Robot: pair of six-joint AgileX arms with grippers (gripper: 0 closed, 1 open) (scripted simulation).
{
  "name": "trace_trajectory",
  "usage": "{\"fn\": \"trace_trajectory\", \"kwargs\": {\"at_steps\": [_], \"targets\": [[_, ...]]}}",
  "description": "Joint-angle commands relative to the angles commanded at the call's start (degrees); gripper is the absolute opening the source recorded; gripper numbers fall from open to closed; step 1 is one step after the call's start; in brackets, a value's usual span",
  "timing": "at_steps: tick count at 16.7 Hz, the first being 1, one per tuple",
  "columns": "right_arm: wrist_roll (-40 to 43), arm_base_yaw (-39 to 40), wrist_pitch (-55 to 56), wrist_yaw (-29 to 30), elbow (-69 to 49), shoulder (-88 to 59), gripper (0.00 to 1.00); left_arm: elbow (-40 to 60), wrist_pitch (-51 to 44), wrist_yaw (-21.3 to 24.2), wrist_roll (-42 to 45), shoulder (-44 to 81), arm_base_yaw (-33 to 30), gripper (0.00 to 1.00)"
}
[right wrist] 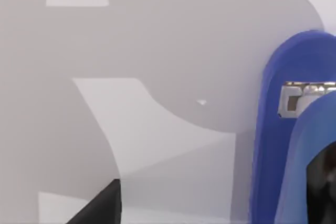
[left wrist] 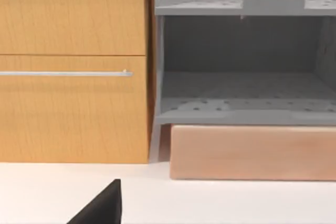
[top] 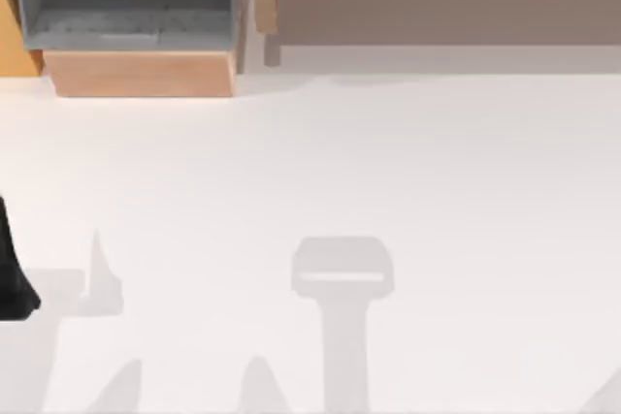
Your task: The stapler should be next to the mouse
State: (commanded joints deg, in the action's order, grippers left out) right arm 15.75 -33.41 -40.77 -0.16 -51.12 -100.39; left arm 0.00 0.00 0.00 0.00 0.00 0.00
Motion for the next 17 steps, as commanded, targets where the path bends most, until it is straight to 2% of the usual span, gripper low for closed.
{"fn": "trace_trajectory", "kwargs": {"at_steps": [1,14,17], "targets": [[0.00,0.00,0.00,0.00,0.00,0.00,1.00,0.00,0.00,0.00,0.00,0.00,0.00,1.00],[0.00,0.00,0.00,0.00,0.00,0.00,0.02,0.00,0.00,0.00,0.00,0.00,0.00,1.00],[0.00,0.00,0.00,0.00,0.00,0.00,0.00,0.00,0.00,0.00,0.00,0.00,0.00,1.00]]}}
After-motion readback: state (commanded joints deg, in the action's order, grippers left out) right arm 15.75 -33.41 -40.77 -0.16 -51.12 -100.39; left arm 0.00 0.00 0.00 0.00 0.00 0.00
